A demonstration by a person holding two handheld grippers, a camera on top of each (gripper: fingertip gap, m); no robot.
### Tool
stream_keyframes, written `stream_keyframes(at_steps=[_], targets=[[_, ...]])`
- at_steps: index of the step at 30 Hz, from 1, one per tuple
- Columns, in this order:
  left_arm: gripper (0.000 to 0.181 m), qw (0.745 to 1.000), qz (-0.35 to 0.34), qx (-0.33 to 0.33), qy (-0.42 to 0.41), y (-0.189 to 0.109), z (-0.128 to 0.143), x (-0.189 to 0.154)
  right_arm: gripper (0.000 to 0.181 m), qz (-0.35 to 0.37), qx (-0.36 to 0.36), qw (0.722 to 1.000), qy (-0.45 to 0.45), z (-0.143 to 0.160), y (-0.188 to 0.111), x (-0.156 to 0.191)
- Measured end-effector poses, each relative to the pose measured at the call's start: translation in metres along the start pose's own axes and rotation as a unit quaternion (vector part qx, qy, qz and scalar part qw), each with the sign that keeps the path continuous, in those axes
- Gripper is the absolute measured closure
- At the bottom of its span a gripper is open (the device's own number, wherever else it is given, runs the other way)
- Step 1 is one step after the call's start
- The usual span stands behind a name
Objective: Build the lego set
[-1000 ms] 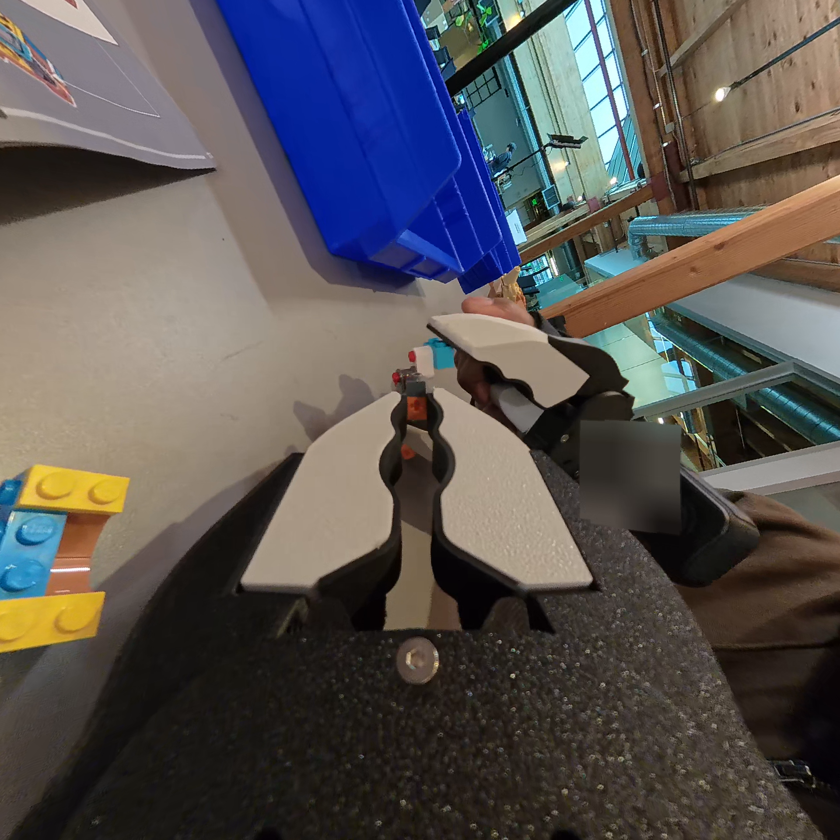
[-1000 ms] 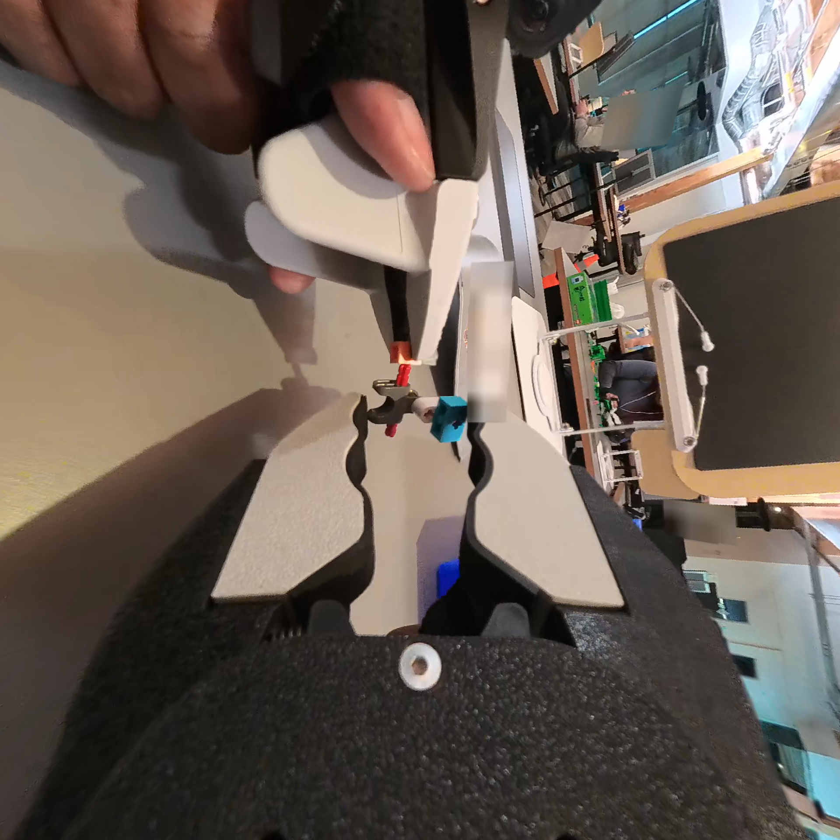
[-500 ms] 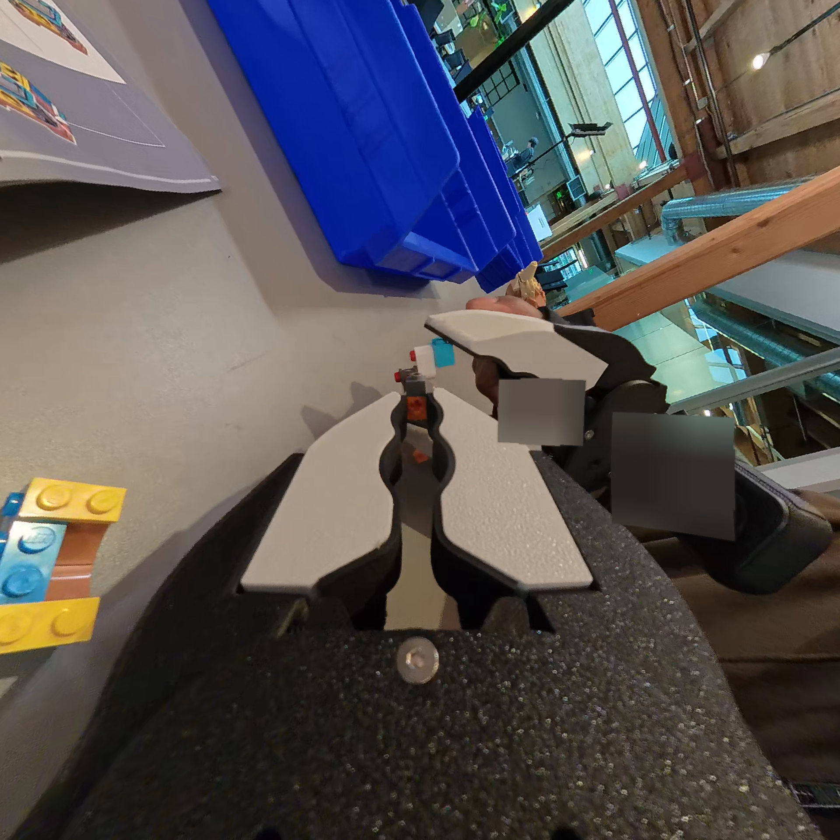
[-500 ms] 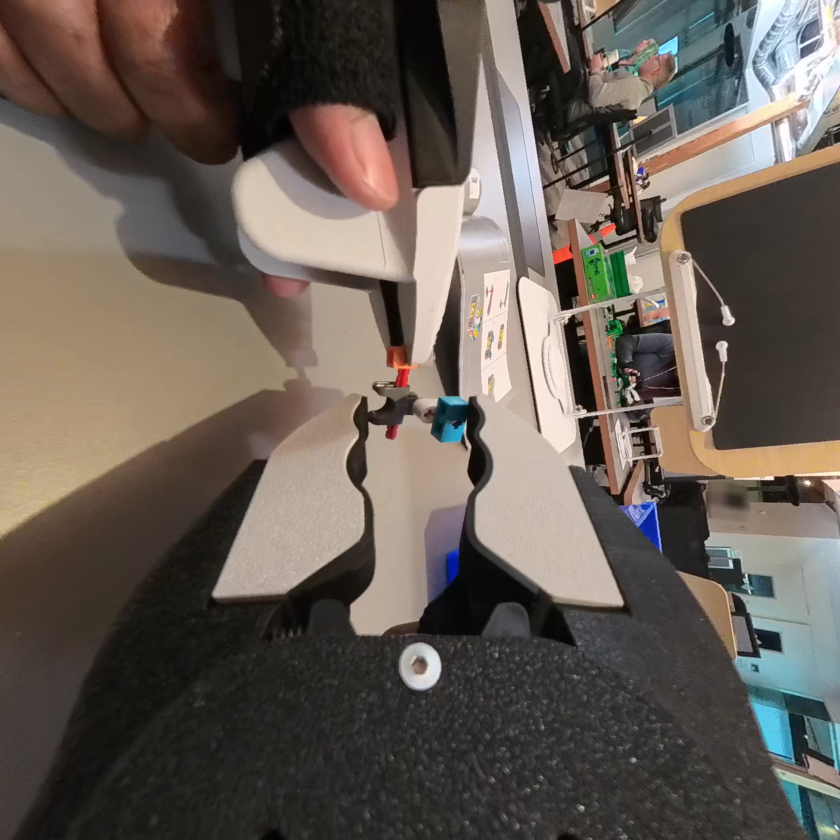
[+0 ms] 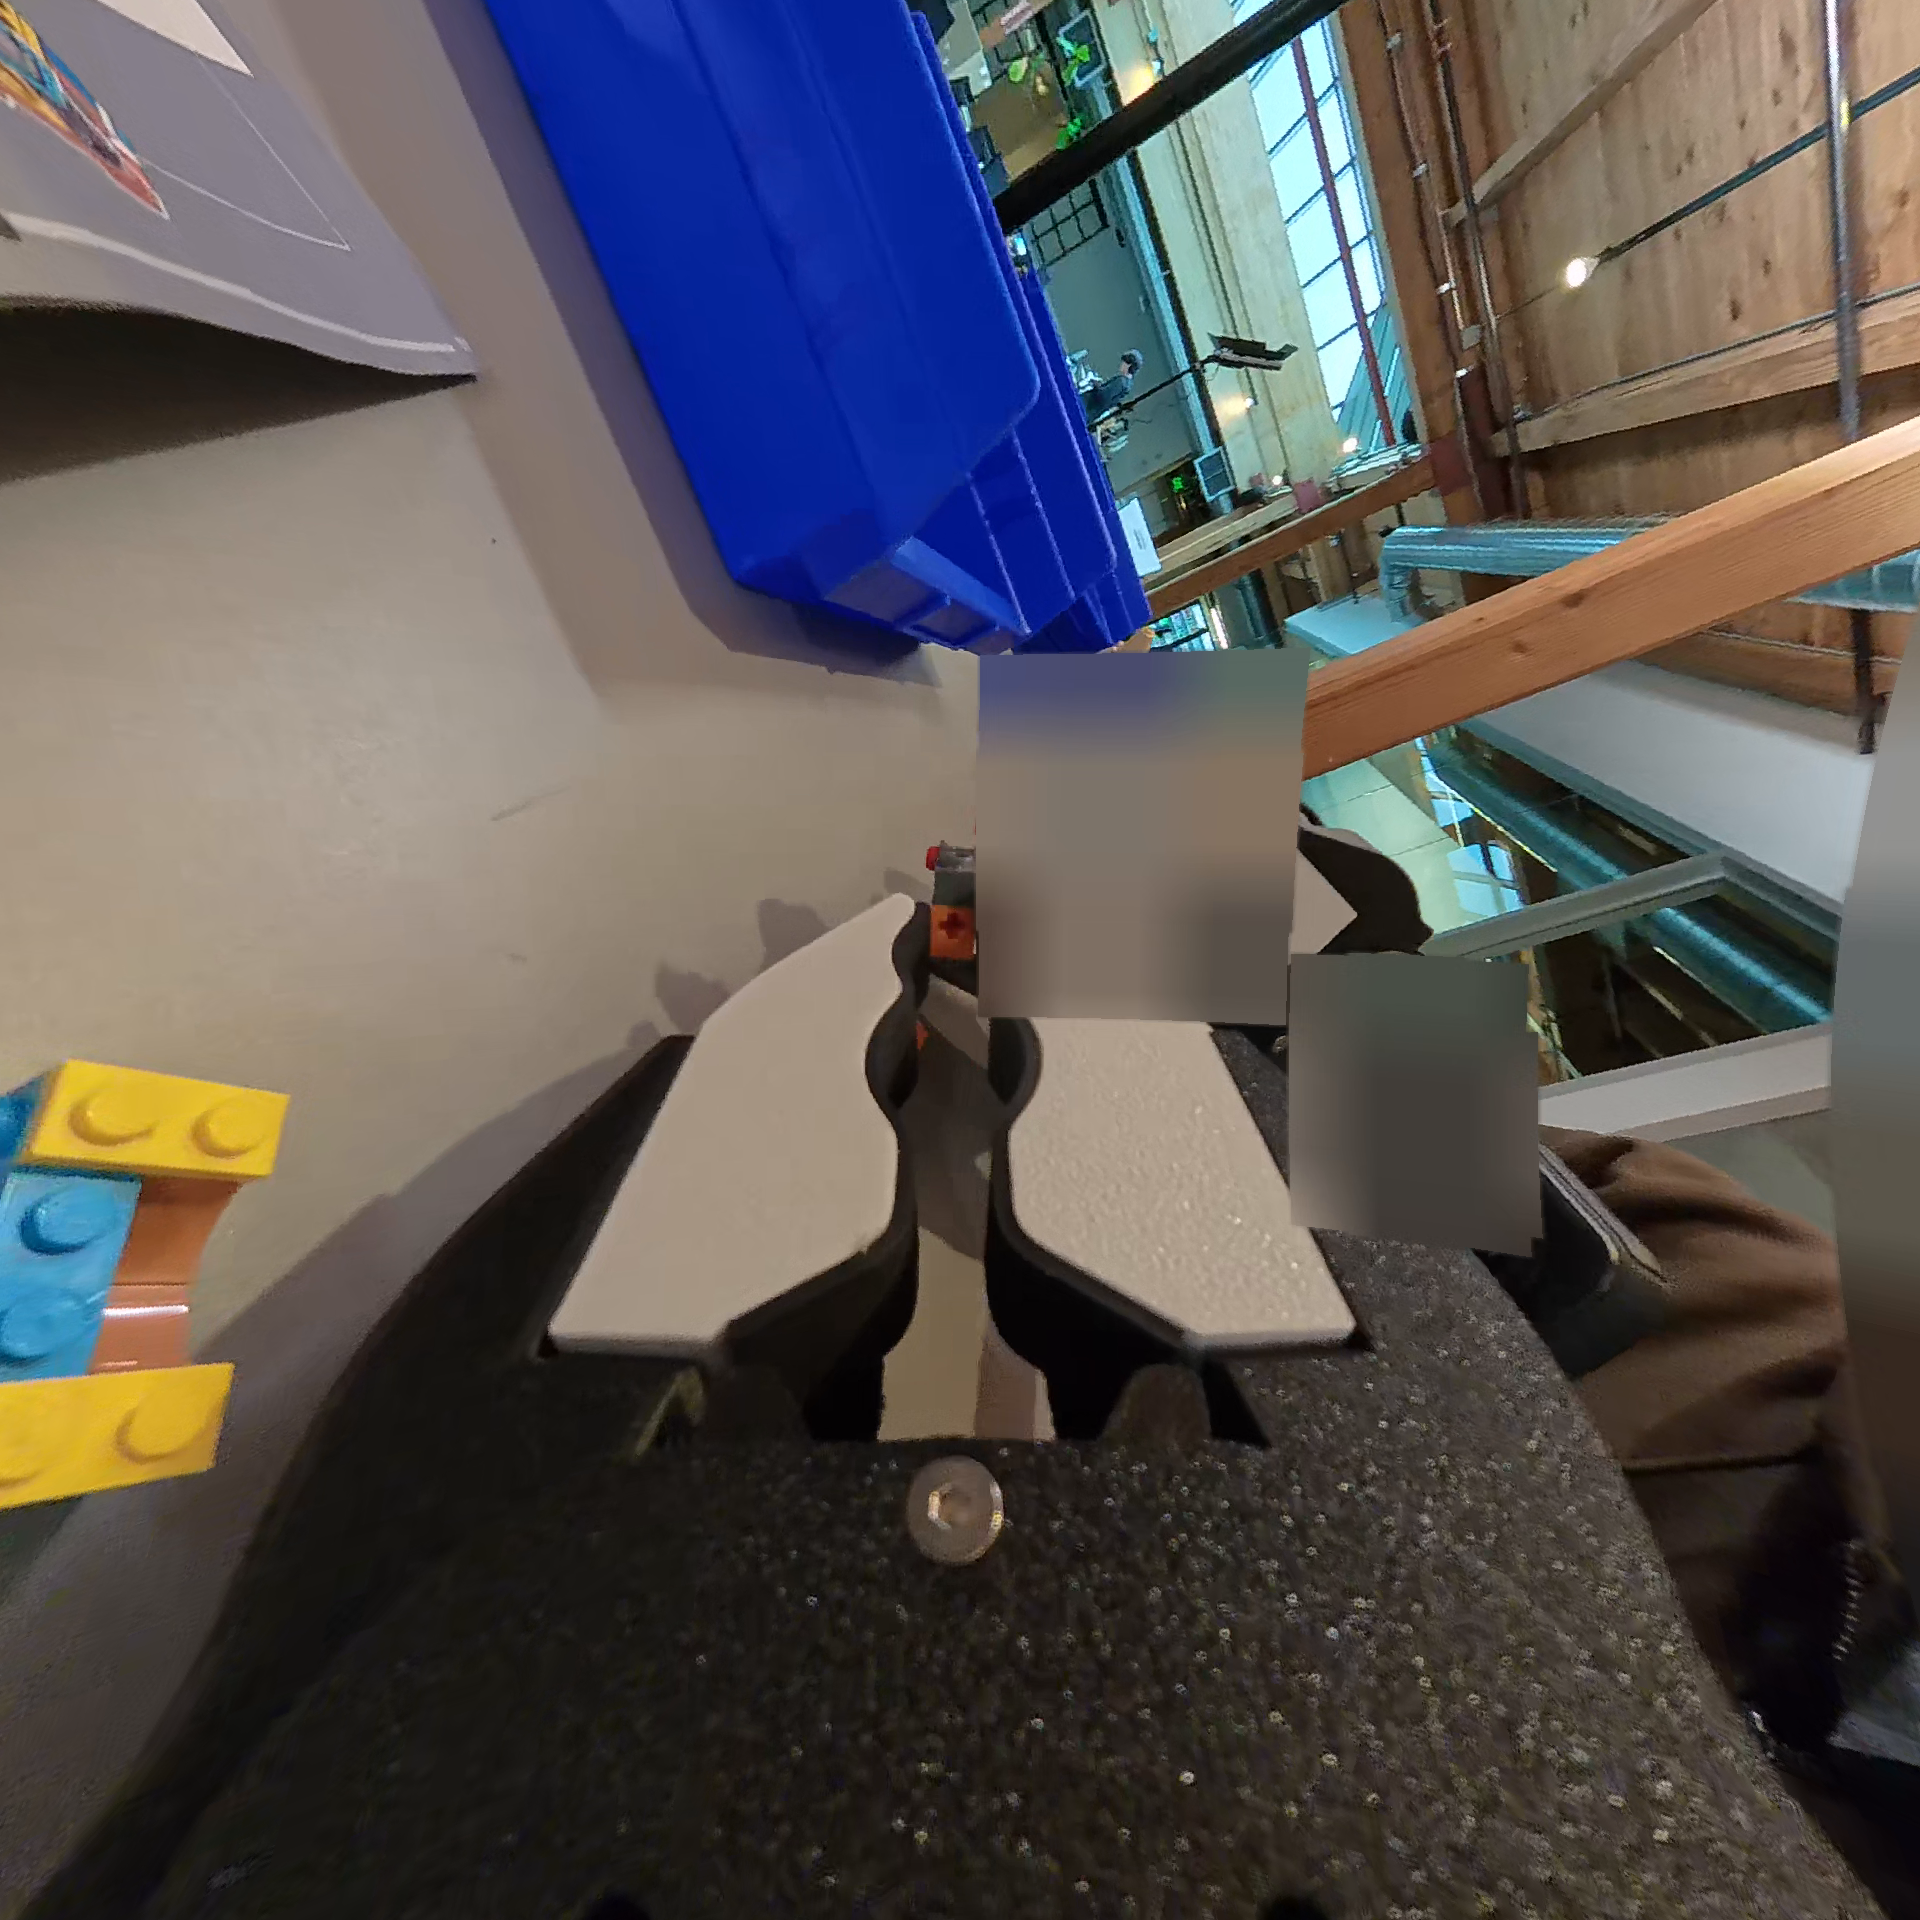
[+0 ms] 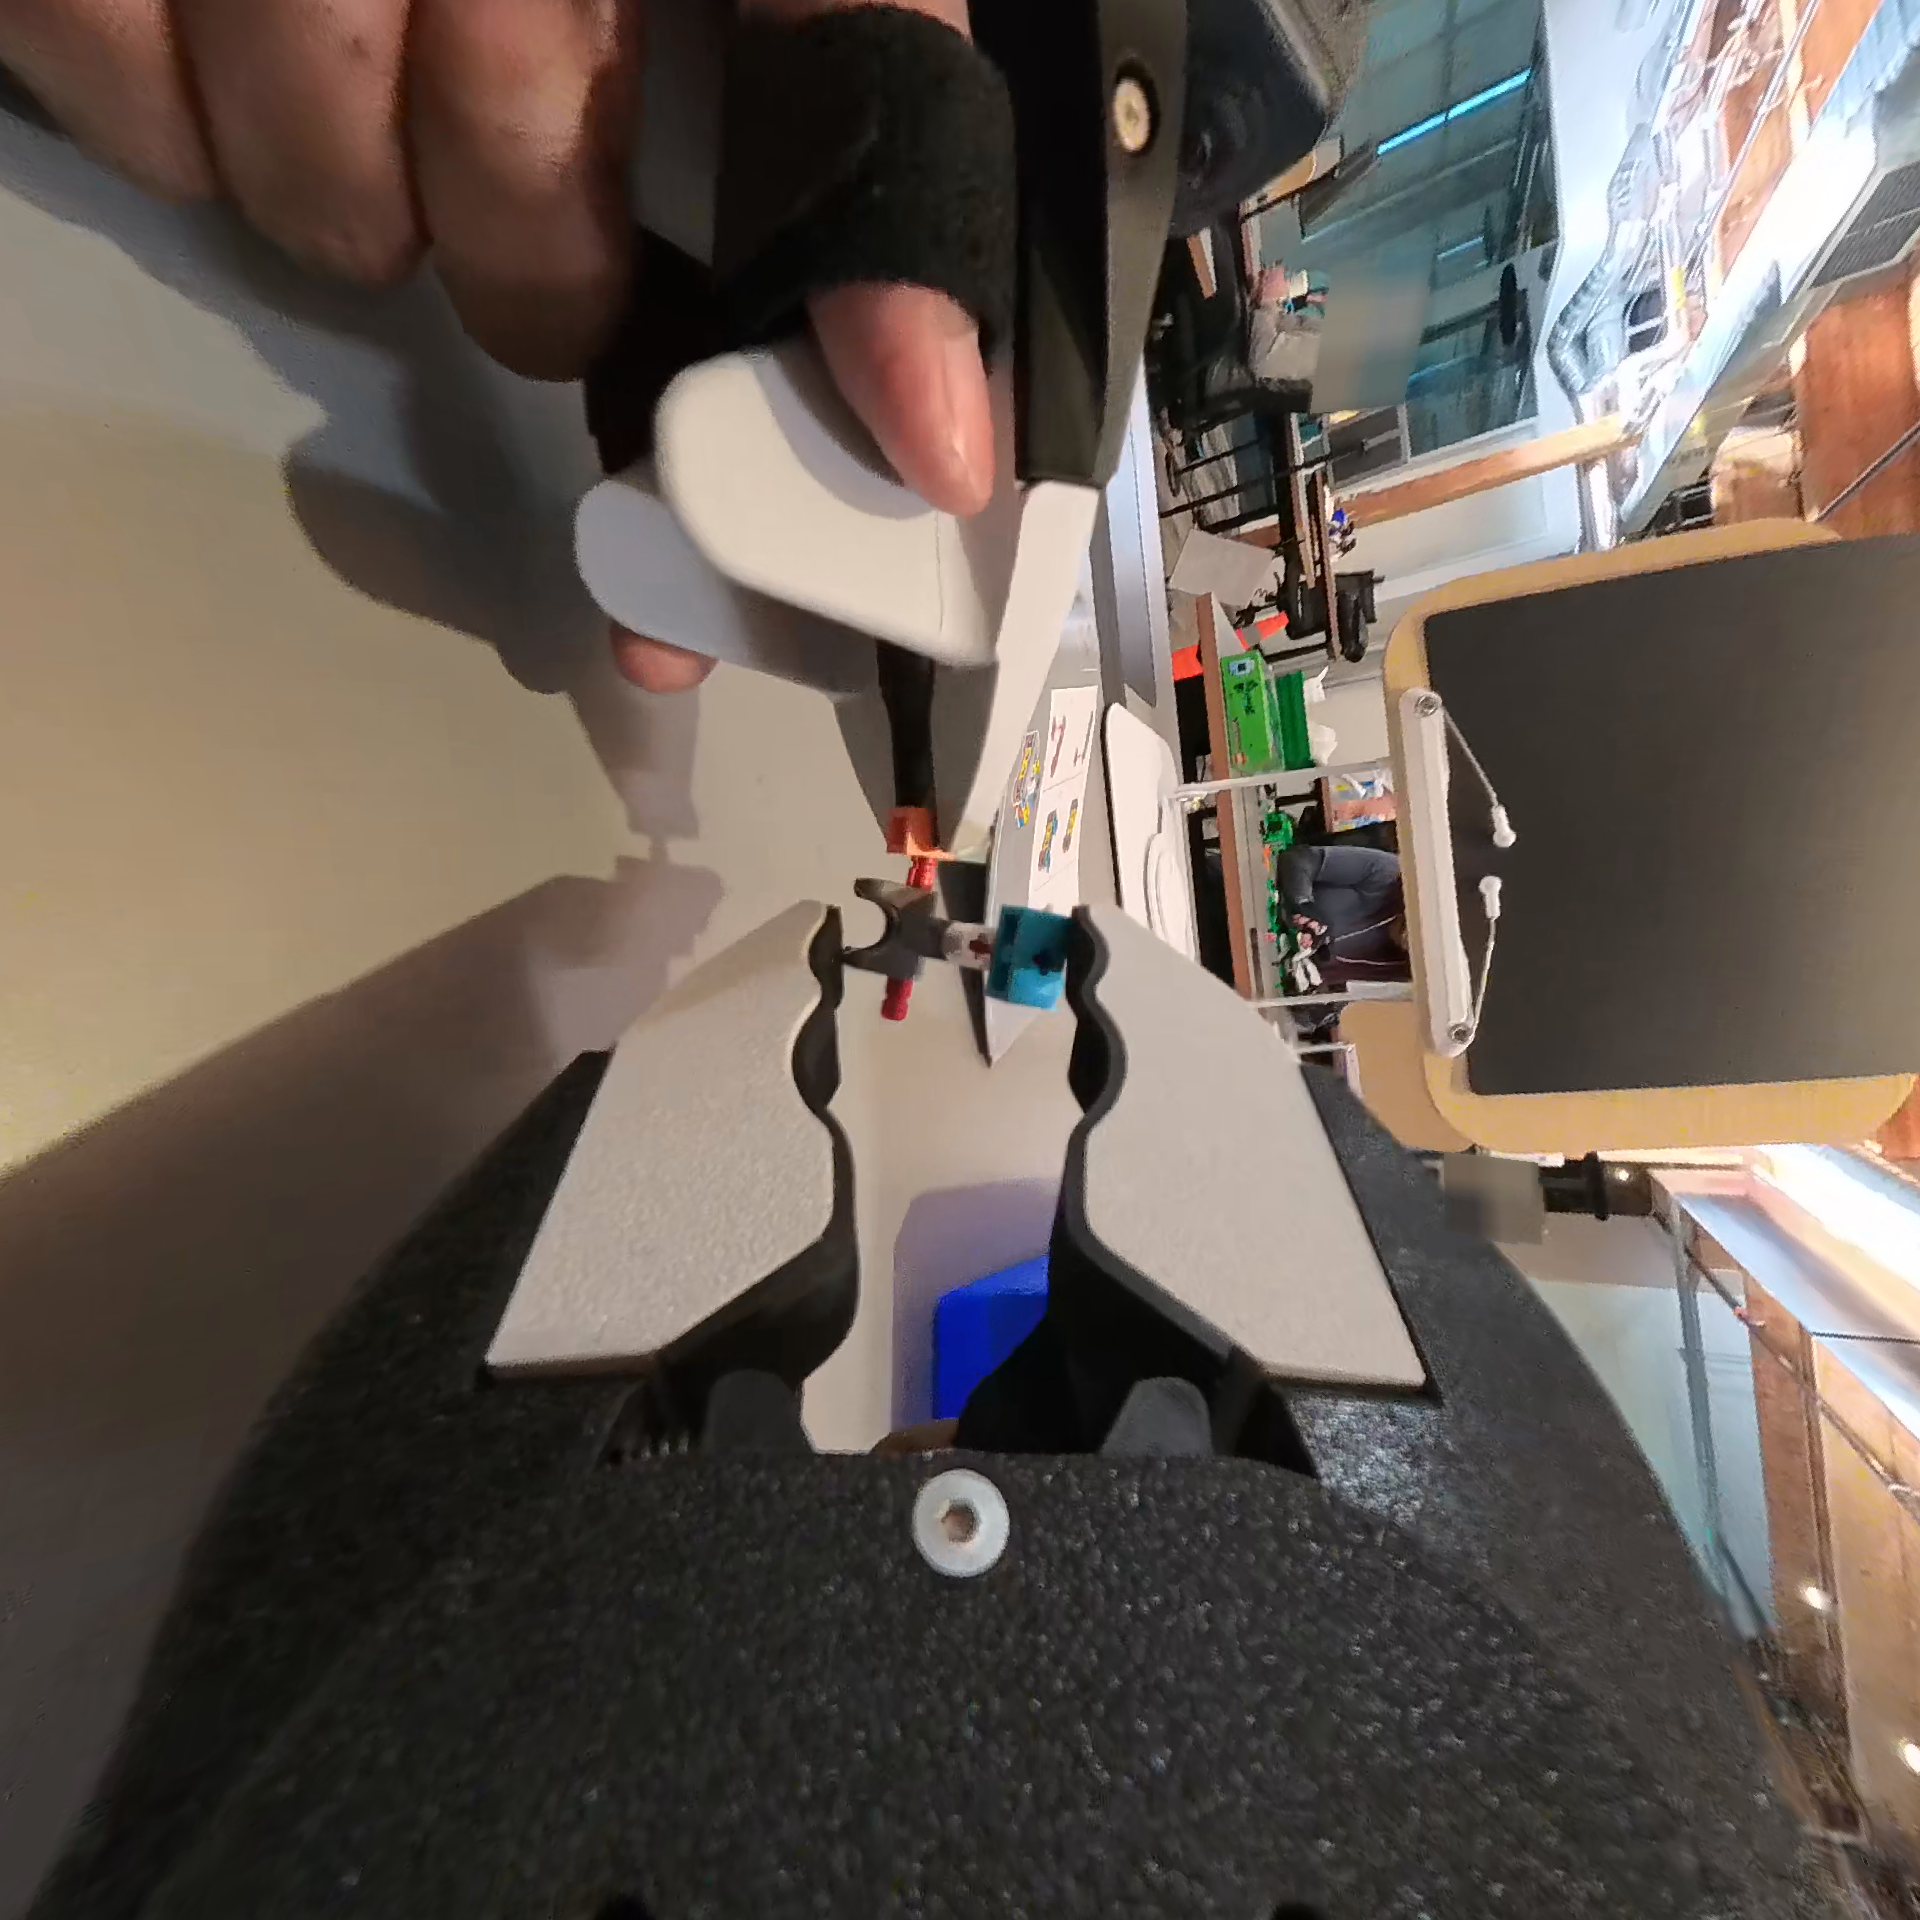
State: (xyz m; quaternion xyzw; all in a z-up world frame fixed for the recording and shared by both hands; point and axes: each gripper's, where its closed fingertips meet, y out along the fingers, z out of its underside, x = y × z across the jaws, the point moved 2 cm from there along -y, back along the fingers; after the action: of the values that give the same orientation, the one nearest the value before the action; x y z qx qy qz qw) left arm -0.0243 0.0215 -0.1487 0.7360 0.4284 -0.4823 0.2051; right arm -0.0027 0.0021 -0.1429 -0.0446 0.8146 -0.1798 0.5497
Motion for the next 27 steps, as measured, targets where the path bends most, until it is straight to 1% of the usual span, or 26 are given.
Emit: stream_keyframes(at_steps=[8,12,16,27], targets=[[0.173,1.000,0.014,0.023,0.001,-0.001,0.001,-0.001,0.140,-0.002,-0.035,0.999,-0.030,-0.004,-0.004,0.001],[0.173,0.999,0.030,0.027,-0.007,-0.001,0.002,-0.003,0.140,-0.004,-0.055,0.998,-0.031,-0.006,-0.007,0.000],[0.173,0.997,0.059,0.044,-0.013,-0.002,0.003,-0.008,0.140,-0.009,-0.086,0.996,-0.033,-0.010,-0.013,-0.001],[0.173,0.994,0.085,0.063,-0.003,-0.001,0.007,-0.015,0.141,-0.020,-0.116,0.993,-0.027,-0.013,-0.019,-0.002]])
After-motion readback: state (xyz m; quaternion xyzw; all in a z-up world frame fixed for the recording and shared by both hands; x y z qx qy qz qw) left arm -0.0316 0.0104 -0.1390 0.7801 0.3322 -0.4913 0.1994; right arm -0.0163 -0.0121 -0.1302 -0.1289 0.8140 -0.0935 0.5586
